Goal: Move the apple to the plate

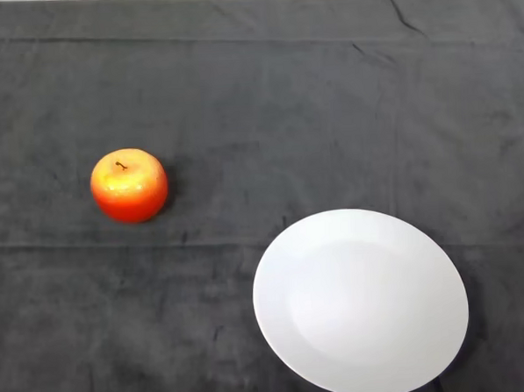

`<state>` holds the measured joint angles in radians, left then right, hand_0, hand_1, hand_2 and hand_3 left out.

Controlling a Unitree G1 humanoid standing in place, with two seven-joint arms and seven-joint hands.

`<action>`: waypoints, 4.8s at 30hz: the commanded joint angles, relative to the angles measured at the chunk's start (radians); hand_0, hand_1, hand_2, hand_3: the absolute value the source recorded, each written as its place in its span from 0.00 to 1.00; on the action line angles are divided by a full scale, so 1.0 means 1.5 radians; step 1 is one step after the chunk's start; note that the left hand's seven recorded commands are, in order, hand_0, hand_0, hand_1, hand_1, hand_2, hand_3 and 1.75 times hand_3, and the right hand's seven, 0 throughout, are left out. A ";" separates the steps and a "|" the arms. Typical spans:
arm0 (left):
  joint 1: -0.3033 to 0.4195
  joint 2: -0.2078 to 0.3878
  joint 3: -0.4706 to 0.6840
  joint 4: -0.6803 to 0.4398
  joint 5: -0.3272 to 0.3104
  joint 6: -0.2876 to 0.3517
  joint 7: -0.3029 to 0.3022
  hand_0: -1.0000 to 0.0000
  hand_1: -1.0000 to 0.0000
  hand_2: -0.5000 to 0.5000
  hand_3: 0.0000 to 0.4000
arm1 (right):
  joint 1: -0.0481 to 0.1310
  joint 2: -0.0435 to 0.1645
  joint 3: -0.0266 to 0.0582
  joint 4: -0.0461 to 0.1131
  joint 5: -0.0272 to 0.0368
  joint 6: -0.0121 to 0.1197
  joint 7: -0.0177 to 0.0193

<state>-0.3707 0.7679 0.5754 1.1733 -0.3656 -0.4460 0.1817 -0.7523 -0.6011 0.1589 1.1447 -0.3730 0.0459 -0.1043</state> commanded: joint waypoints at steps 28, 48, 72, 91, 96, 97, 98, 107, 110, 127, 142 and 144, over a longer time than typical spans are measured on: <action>-0.081 -0.023 -0.087 -0.058 0.099 -0.063 -0.057 1.00 1.00 0.50 0.00 | 0.020 -0.003 -0.0057 0.013 0.0050 0.001 0.0001; -0.152 -0.081 -0.194 -0.043 0.168 -0.083 -0.193 1.00 1.00 0.50 0.00 | 0.021 -0.003 -0.0060 0.011 0.0053 0.002 0.0004; -0.192 -0.151 -0.281 -0.010 0.215 -0.101 -0.343 1.00 1.00 0.50 0.00 | 0.021 -0.003 -0.0060 0.011 0.0052 0.002 0.0005; -0.217 -0.193 -0.349 0.011 0.273 -0.072 -0.381 1.00 1.00 0.50 0.00 | 0.020 -0.003 -0.0059 0.011 0.0051 0.002 0.0005; -0.240 -0.193 -0.355 0.015 0.277 -0.049 -0.394 1.00 1.00 0.50 0.00 | 0.020 -0.003 -0.0059 0.011 0.0051 0.002 0.0004; -0.246 -0.194 -0.356 0.016 0.278 -0.044 -0.396 1.00 1.00 0.50 0.00 | 0.020 -0.003 -0.0059 0.011 0.0051 0.002 0.0004; -0.251 -0.195 -0.356 0.016 0.278 -0.039 -0.398 1.00 1.00 0.50 0.00 | 0.020 -0.003 -0.0059 0.011 0.0051 0.002 0.0004; -0.275 -0.206 -0.361 0.018 0.281 -0.015 -0.404 1.00 1.00 0.50 0.00 | 0.020 -0.003 -0.0059 0.012 0.0050 0.002 0.0004; -0.274 -0.209 -0.364 0.018 0.283 -0.012 -0.405 1.00 1.00 0.50 0.00 | 0.020 -0.003 -0.0059 0.012 0.0050 0.002 0.0003; -0.290 -0.224 -0.404 0.013 0.326 0.025 -0.391 0.38 0.18 0.60 0.82 | 0.020 -0.003 -0.0058 0.012 0.0050 0.002 0.0003; -0.291 -0.222 -0.447 0.005 0.375 0.031 -0.368 0.00 0.00 0.50 1.00 | 0.020 -0.003 -0.0059 0.012 0.0050 0.002 0.0003; -0.295 -0.220 -0.449 0.005 0.378 0.032 -0.367 0.00 0.00 0.50 1.00 | 0.020 -0.003 -0.0059 0.012 0.0050 0.002 0.0003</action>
<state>-0.8115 0.4336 -0.0608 1.1671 0.1802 -0.4137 -0.3647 -0.7527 -0.6050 0.1579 1.1411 -0.3720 0.0462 -0.1043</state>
